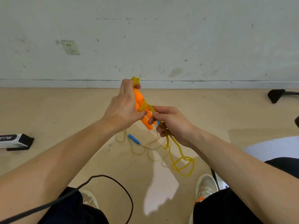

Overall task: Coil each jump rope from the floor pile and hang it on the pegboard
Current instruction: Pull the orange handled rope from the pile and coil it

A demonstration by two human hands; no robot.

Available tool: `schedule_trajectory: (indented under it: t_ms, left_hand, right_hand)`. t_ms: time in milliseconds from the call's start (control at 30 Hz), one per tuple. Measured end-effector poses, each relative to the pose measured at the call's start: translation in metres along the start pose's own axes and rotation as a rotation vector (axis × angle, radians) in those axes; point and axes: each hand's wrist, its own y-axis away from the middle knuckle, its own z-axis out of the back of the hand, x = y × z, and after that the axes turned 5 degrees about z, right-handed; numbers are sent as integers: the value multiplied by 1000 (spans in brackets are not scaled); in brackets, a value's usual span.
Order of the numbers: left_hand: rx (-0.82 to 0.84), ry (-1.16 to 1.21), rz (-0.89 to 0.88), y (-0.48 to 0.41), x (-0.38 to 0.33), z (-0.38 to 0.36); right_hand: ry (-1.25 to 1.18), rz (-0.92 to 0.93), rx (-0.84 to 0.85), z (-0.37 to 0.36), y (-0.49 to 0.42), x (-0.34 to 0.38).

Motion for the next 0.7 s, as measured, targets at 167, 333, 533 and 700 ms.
schedule_trajectory:
  t_ms: [167, 333, 533, 700]
  left_hand:
    - [-164, 118, 101, 1, 1, -9]
    - [-312, 410, 261, -3, 2, -27]
    - [-190, 851, 524, -8, 4, -34]
    - [-168, 994, 610, -8, 1, -31]
  right_hand:
    - [-77, 14, -30, -20, 4, -6]
    - [-61, 132, -210, -38, 6, -18]
    - [612, 371, -258, -23, -4, -34]
    - [723, 418, -226, -27, -1, -31]
